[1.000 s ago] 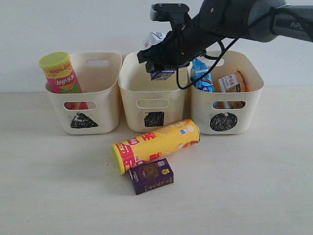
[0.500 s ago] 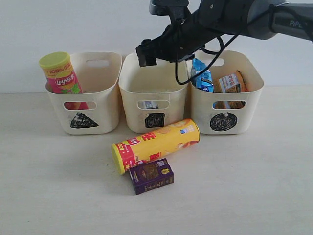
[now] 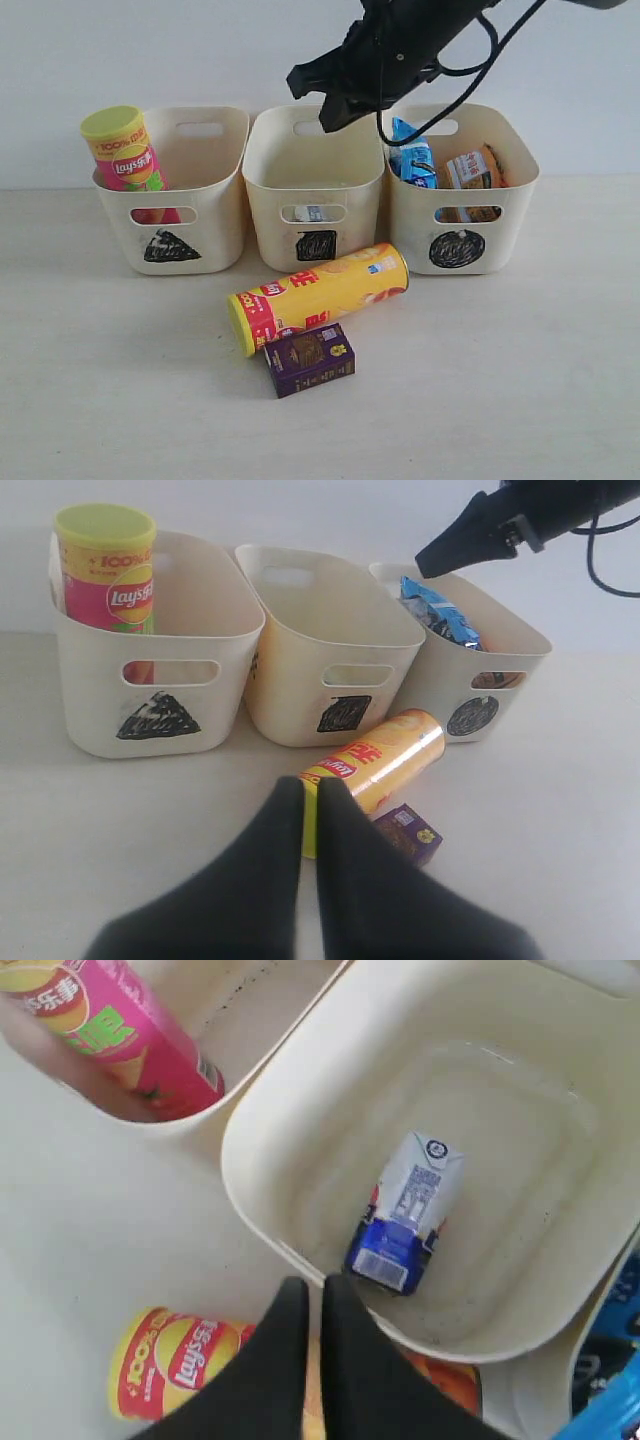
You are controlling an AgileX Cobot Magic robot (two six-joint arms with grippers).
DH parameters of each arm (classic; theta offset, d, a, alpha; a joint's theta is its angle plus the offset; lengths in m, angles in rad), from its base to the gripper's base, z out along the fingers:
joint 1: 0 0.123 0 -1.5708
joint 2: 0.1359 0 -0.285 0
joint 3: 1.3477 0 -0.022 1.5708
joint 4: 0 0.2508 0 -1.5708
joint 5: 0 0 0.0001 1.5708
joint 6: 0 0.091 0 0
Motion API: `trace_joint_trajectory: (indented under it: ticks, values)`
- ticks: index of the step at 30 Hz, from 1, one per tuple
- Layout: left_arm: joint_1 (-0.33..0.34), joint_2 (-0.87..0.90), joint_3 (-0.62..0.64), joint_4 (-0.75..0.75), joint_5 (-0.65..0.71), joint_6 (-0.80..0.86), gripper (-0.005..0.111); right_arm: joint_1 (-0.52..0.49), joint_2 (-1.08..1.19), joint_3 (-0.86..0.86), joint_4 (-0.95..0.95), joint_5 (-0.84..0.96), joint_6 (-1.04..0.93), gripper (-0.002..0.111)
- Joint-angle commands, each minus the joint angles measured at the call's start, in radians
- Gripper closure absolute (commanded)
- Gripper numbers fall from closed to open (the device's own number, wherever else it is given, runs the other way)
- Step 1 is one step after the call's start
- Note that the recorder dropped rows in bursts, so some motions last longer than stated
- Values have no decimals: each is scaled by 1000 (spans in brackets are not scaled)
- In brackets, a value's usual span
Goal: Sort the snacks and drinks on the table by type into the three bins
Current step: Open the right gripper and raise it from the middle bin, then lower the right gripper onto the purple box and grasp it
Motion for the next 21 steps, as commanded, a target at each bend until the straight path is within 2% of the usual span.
trace_joint_trajectory:
  ticks: [1, 6, 10, 17, 21]
  values:
    - [1, -5, 4, 1, 9, -4, 102, 1, -118, 91, -22, 28, 0, 108]
    - [1, -5, 4, 1, 7, -4, 102, 1, -346, 417, -4, -149, 42, 108]
    - [1, -5, 4, 1, 7, -4, 102, 1, -443, 568, 13, -173, 48, 108]
    - [1, -5, 4, 1, 7, -4, 102, 3, -514, 730, 114, -168, 38, 108]
    - [1, -5, 4, 1, 7, -4, 102, 56, -519, 778, 163, -125, -45, 108]
